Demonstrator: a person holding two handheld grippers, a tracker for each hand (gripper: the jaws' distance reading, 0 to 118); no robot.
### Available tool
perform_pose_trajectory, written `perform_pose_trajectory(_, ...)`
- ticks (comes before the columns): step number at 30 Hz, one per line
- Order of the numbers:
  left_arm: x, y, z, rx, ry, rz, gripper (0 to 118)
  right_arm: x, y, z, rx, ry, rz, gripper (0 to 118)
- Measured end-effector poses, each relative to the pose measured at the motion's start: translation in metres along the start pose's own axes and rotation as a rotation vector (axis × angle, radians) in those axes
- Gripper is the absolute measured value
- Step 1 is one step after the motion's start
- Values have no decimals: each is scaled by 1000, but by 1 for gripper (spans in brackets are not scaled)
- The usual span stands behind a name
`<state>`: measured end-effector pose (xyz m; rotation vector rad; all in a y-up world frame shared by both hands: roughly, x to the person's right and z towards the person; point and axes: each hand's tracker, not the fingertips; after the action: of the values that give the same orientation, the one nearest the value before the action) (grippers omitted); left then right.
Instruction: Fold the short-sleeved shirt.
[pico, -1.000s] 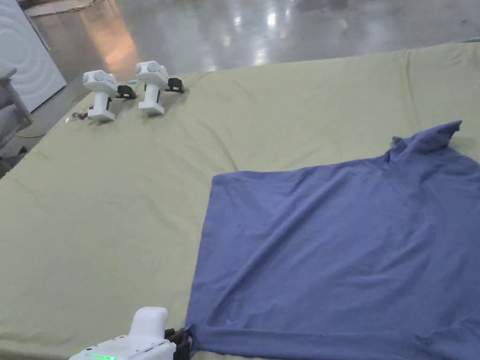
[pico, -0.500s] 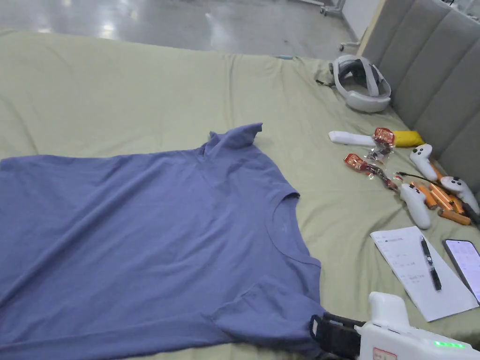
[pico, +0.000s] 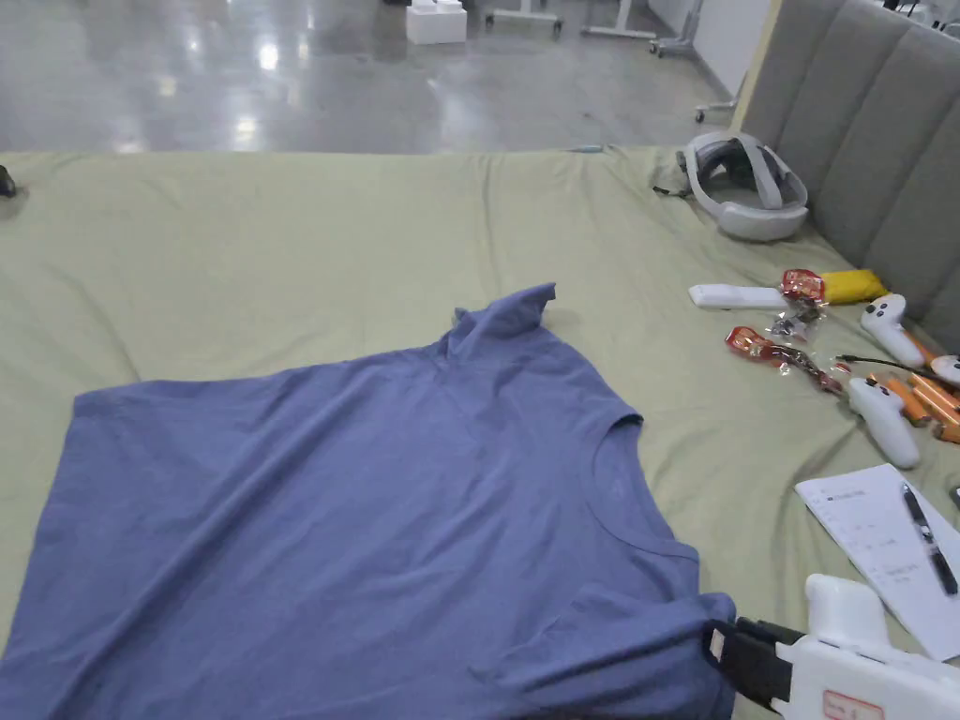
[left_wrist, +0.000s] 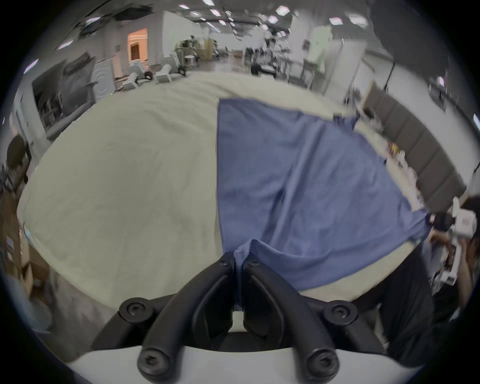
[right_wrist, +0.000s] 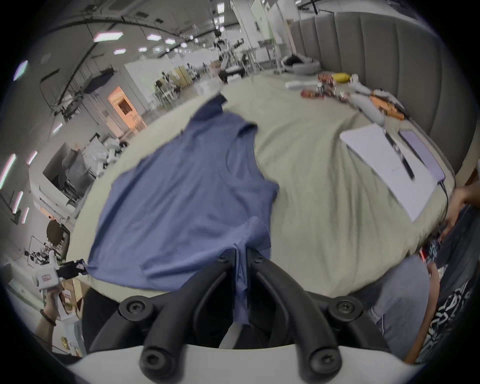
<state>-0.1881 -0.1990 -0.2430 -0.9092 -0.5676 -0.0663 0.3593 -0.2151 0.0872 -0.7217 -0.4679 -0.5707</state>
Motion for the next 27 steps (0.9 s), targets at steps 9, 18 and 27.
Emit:
perform_pose_trajectory(9, -3, 106, -10, 137, -27, 22, 7, -38, 115, -56, 81, -17, 67, 9)
perform_pose_trajectory(18, 0, 180, -106, 53, 21, 31, 7, -68, 200, -180, 17, -120, 170, 9)
perform_pose_trajectory(27, -7, 186, -155, -14, 71, 61, 66, -63, 214, -238, -55, -165, 206, 31)
